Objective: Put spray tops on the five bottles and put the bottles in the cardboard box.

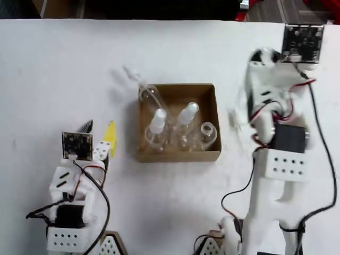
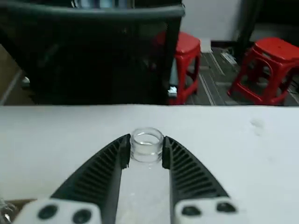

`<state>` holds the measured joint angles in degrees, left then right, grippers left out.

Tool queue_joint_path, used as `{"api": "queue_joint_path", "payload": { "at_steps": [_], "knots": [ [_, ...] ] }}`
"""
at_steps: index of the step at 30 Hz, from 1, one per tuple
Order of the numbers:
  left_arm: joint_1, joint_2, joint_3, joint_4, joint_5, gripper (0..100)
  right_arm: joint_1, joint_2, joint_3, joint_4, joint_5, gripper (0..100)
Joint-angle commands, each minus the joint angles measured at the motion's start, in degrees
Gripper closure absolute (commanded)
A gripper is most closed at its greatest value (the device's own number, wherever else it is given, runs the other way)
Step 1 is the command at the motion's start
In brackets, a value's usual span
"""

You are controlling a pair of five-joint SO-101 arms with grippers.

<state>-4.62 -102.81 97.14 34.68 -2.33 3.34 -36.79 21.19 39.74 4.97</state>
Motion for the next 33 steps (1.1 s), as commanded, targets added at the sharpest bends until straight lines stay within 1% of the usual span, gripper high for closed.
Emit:
{"api": "queue_joint_path", "payload": {
  "at_steps": [1, 4, 9, 11, 16, 26, 33],
  "knots": [
    [0.75, -0.4, -0.18, -1.58, -0.62, 83, -6.73, -1.8, 4.22, -13.67, -3.6, 98.2],
    [0.75, -0.4, -0.18, -1.76, -0.62, 83, -9.27, -1.71, 10.55, -22.29, -3.78, 98.2],
    [0.75, -0.4, -0.18, -1.85, -0.62, 83, -10.15, 0.13, 21.98, -40.66, -3.78, 98.2],
    [0.84, -0.4, -0.18, -1.85, -0.62, 83, -10.15, 3.21, 23.03, -44.44, -3.78, 98.2],
    [0.84, -0.4, -0.18, -1.85, -0.62, 83, -10.77, 9.89, 22.51, -44.79, -3.87, 98.2],
    [0.84, -0.4, -0.18, -1.85, -0.62, 83, -12.44, 10.42, 27.43, -45.23, -3.87, 98.2],
    [0.84, -0.4, -0.26, -1.85, -0.62, 83, -12.44, 11.38, 27.96, -45.49, -3.87, 98.2]
  ]
}}
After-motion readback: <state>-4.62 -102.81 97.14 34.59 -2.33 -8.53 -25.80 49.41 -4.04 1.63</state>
